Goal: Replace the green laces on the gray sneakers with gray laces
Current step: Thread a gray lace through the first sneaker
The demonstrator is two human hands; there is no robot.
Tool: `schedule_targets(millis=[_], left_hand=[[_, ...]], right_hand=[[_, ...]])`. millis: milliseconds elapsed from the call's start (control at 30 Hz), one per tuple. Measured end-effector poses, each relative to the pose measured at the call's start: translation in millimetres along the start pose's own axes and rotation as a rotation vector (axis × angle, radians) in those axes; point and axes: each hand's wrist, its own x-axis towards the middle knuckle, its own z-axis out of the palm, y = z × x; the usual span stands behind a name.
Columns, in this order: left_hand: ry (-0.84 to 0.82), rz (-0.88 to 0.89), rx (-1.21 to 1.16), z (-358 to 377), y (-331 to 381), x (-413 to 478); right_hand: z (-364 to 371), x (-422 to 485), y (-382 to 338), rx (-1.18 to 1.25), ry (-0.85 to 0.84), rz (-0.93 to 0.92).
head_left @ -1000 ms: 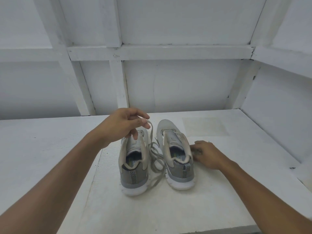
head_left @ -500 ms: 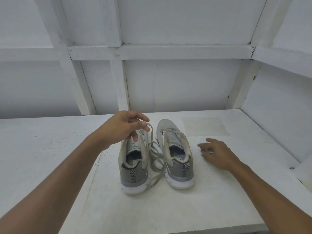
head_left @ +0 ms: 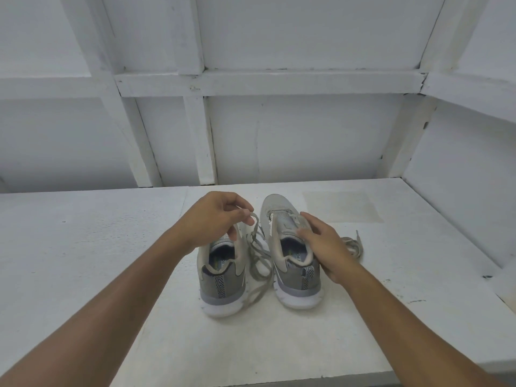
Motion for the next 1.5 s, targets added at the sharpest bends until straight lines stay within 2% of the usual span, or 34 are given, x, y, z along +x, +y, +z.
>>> schedule_targets(millis=[367, 533, 633, 700, 767, 833, 900, 967, 1167, 1333, 1400, 1500], left_hand=[[0.030, -0.027, 0.051, 11.2, -8.2, 4.0], [0.022, -0.027, 0.061, 12.8, -10.8, 5.8], [0.029, -0.003, 0.089, 13.4, -9.7, 8.2], [0.033, 0.006, 0.112, 13.3, -8.0, 10.3], [0.037, 0.013, 0.148, 12.4, -6.0, 12.7], [0.034, 0.027, 0.180, 10.9, -3.3, 15.6], [0.021, 0.039, 0.195, 8.6, 0.3, 18.2], [0.004, 0.054, 0.222, 5.8, 4.5, 20.1], [0.003, 0.040, 0.205, -7.0, 4.3, 22.8], [0.147, -0.010, 0.151, -23.9, -12.3, 38.8], [0.173, -0.064, 0.200, -29.7, -27.1, 52.2], [0.113, -0.147, 0.329, -28.7, -47.0, 72.6]], right_hand=[[-12.9, 1.0, -4.0, -0.042, 0.114, -0.030], [-18.8, 1.7, -2.1, -0.026, 0.105, -0.030], [-20.2, 1.6, -3.9, -0.088, 0.079, 0.007], [-19.7, 1.2, -10.9, -0.235, 0.082, 0.013], [-14.6, -2.3, -26.7, -0.413, 0.112, -0.079], [-4.6, -7.3, -45.6, -0.491, 0.097, -0.256], [10.2, -11.1, -61.2, -0.494, -0.010, -0.361], [25.5, -10.8, -68.5, -0.481, -0.113, -0.390], [46.6, -1.2, -76.2, -0.381, -0.143, -0.376], [50.8, 16.3, -81.3, -0.442, -0.079, -0.359], [55.9, 27.9, -83.2, -0.493, -0.069, -0.326], [67.0, 45.2, -82.3, -0.568, -0.081, -0.278]])
